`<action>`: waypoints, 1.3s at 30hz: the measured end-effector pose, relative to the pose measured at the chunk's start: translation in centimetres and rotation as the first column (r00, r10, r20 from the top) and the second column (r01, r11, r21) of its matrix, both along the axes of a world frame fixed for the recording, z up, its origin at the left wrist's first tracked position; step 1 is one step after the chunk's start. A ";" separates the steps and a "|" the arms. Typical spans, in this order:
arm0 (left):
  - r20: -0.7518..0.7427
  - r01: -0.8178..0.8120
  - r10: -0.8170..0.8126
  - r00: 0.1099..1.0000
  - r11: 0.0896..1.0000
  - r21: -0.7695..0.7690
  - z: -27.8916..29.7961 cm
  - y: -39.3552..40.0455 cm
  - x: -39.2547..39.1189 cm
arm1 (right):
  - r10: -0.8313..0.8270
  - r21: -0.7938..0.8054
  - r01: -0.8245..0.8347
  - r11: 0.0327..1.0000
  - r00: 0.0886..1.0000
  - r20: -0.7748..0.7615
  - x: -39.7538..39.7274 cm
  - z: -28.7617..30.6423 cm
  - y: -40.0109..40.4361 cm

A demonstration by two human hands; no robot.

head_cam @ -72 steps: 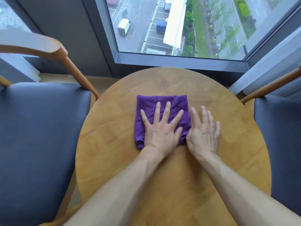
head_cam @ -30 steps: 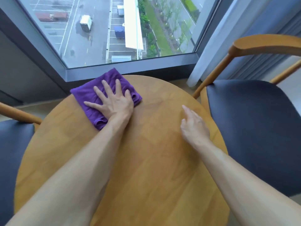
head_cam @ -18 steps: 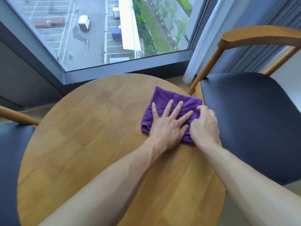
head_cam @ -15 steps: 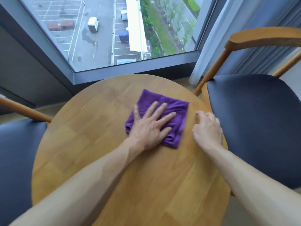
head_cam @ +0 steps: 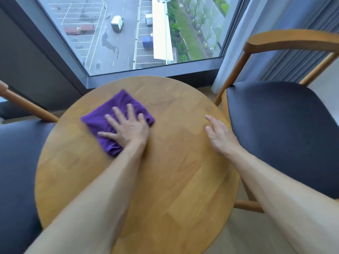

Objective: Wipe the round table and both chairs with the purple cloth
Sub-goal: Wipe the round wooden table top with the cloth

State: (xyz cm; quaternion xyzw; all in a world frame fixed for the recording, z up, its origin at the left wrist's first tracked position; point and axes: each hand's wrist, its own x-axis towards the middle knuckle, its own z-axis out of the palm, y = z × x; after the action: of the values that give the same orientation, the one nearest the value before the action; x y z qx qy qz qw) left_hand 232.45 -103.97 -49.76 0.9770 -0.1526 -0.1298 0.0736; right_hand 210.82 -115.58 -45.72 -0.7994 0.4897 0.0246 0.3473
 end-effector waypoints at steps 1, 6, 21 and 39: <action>0.003 0.113 -0.113 0.994 0.994 -0.001 -0.1 -1.7 -2.6 | 0.005 0.012 -0.005 1.000 1.000 0.017 -0.1 0.2 -0.2; 0.004 0.689 -0.689 0.725 0.724 0.017 0.0 -3.3 -14.9 | -0.058 -0.016 0.059 0.998 0.995 0.083 -0.5 0.3 -0.6; 0.082 0.044 -0.048 0.995 0.997 0.058 -0.7 15.8 4.1 | -0.066 -0.158 0.018 0.987 0.951 -0.301 2.5 -0.8 2.3; 0.096 0.625 -0.650 0.754 0.664 -0.410 1.9 3.9 -4.1 | -0.136 -0.446 0.043 0.894 0.975 -0.177 -0.4 -3.0 5.8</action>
State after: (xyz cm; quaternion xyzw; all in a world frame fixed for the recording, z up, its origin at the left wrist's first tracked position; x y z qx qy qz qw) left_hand 228.38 -100.11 -47.84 0.8179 -0.5063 -0.1400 0.2346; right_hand 210.46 -109.83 -48.71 -0.8268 0.5519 -0.0210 0.1067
